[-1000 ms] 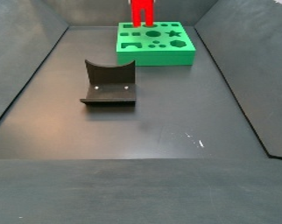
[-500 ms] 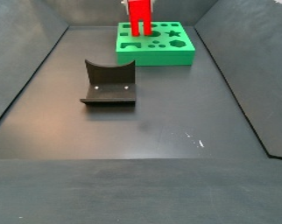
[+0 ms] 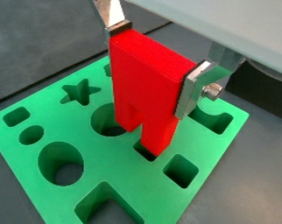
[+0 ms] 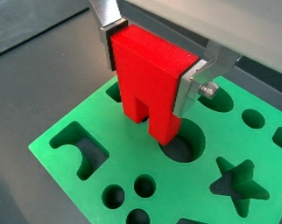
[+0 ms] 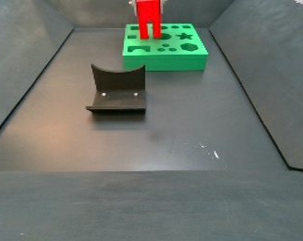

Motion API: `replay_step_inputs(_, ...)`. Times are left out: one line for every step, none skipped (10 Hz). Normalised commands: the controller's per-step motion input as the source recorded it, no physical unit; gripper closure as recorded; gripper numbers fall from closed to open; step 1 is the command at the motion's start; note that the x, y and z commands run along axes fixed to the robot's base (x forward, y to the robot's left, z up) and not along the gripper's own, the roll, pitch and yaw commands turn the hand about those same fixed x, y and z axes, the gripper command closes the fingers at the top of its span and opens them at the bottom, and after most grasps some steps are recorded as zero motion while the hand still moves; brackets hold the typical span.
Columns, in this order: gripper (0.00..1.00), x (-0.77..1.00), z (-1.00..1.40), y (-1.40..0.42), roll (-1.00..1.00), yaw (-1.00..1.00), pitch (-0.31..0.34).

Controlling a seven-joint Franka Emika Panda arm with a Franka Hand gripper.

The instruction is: Insert the double-square object.

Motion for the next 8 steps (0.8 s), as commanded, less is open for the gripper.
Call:
replay_step_inputs(1.00, 0.24, -0.09, 0.09, -0.34, 0.00, -0.187)
replay_step_inputs(1.00, 0.26, -0.02, 0.07, -0.37, 0.00, -0.206)
replay_step_inputs(1.00, 0.26, -0.13, 0.00, -0.28, 0.00, -0.164)
replay_step_inputs(1.00, 0.35, -0.36, 0.00, -0.08, -0.01, -0.040)
replay_step_inputs(1.00, 0.40, -0.41, 0.00, 0.00, 0.00, 0.000)
replay_step_inputs(1.00, 0.38, -0.42, -0.03, 0.00, 0.00, 0.000)
replay_step_inputs(1.00, 0.25, -0.41, -0.03, 0.00, 0.00, 0.000)
replay_step_inputs(1.00, 0.10, -0.37, -0.07, 0.00, 0.03, 0.000)
